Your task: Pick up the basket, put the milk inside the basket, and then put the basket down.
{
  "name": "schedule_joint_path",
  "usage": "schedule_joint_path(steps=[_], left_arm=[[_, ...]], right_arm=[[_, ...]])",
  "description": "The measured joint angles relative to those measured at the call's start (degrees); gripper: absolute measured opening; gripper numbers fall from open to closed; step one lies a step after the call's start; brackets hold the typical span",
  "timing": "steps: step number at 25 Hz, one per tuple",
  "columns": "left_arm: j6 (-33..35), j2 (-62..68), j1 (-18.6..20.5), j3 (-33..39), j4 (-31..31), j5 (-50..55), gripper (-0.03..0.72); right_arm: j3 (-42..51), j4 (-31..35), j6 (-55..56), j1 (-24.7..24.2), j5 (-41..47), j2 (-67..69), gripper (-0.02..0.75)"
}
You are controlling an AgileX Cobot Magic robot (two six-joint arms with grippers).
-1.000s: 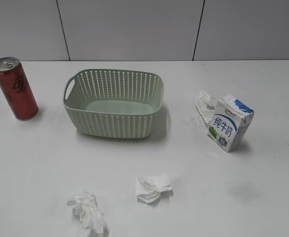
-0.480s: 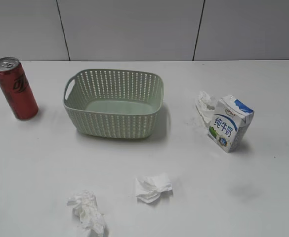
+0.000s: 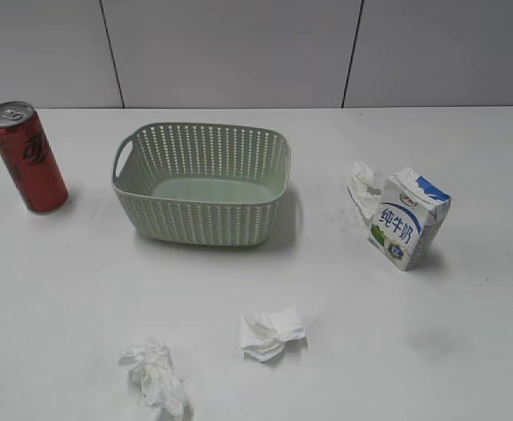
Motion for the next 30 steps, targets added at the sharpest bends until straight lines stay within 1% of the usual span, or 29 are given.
schedule_joint_path(steps=[1,2,4,6,7,10,15,17,19,21,23,28,30], left_arm=[[0.00,0.41,0.00,0.00,-0.26,-0.08,0.328],[0.00,1.10,0.00,0.00,-0.39,-0.07,0.396],[0.00,3.01,0.00,-0.38,-0.79,-1.02,0.556],[0.00,5.43,0.00,-1.17,-0.92,-3.57,0.641],[0.00,7.01,0.00,-1.62,-0.92,-5.72,0.657],[0.00,12.73,0.00,-2.51,-0.92,-13.00,0.673],[0.00,25.44,0.00,-3.21,-1.72,-26.59,0.674],[0.00,30.86,-0.33,-4.70,-2.33,-29.49,0.674],[0.00,36.85,-1.48,-7.54,-2.57,-30.41,0.674],[0.00,43.72,-3.32,-11.94,-2.62,-30.06,0.668],[0.27,49.87,-5.63,-16.90,-2.62,-28.59,0.664],[2.25,65.19,-12.87,-30.54,-2.56,-22.46,0.662],[2.48,70.77,-15.01,-35.49,-2.56,-19.12,0.662]], right_arm=[[0.00,0.00,0.00,0.00,0.00,0.00,0.575],[0.00,0.00,0.00,0.00,0.00,0.00,0.575],[0.00,0.00,0.00,0.00,0.00,0.00,0.575],[0.00,0.00,0.06,0.00,0.00,0.00,0.575],[0.00,0.00,0.06,0.00,0.00,0.00,0.575],[0.00,0.00,0.06,0.00,0.00,0.00,0.575],[0.00,0.00,0.06,0.00,0.00,0.00,0.575],[0.00,0.00,0.06,0.00,0.00,0.00,0.575],[0.00,0.00,0.06,0.00,0.00,0.00,0.575],[0.00,0.00,0.06,0.00,0.00,0.00,0.575],[0.00,0.00,0.06,0.00,0.00,0.00,0.575],[0.00,0.00,0.06,0.00,0.00,0.00,0.575],[0.00,0.00,0.11,0.00,0.00,0.00,0.575]])
